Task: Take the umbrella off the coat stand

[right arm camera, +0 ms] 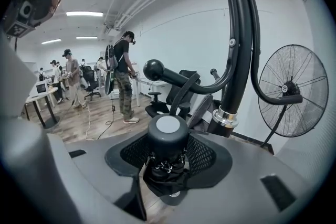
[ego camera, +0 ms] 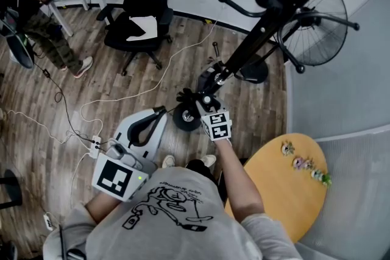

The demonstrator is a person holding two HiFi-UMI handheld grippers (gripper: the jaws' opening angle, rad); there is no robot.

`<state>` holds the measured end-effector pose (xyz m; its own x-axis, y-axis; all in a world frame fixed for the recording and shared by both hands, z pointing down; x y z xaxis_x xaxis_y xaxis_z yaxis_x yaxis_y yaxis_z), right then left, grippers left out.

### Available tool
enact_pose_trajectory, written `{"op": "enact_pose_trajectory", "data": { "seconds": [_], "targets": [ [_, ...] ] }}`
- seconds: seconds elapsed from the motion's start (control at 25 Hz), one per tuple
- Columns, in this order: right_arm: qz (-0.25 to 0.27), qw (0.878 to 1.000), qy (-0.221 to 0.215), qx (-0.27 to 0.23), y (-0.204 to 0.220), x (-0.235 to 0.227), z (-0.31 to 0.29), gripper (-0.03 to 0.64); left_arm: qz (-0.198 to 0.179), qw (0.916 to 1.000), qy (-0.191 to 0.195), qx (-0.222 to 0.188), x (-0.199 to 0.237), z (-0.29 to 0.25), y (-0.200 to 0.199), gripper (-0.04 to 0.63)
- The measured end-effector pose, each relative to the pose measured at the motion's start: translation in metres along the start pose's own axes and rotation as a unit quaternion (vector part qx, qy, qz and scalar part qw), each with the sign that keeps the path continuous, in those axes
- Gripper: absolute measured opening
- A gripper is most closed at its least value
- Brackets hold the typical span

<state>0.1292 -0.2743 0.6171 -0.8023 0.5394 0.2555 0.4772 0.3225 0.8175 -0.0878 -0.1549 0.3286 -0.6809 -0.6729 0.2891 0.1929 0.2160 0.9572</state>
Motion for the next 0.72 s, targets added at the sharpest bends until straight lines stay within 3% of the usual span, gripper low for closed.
{"op": "enact_pose_trajectory", "data": {
  "seconds": [0.72],
  "targets": [
    [-0.001, 1.0, -0.018, -0.015, -0.017, 0.019, 0.018, 0.216, -0.003, 1.0, 0.006, -0.001, -0.003, 0.004, -0.002, 0.008]
  ]
}}
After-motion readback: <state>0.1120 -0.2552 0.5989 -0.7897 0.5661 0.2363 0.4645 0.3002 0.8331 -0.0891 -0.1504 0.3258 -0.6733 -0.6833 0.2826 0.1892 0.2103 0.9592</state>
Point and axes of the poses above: the fingertips, and each gripper's own axes: z backward along the fingers, x to its left, y out of its underside, the point moved 6 cm from there along z, backward along the fingers, and after that the axes turned 13 degrees about z, right-handed, at the moved point
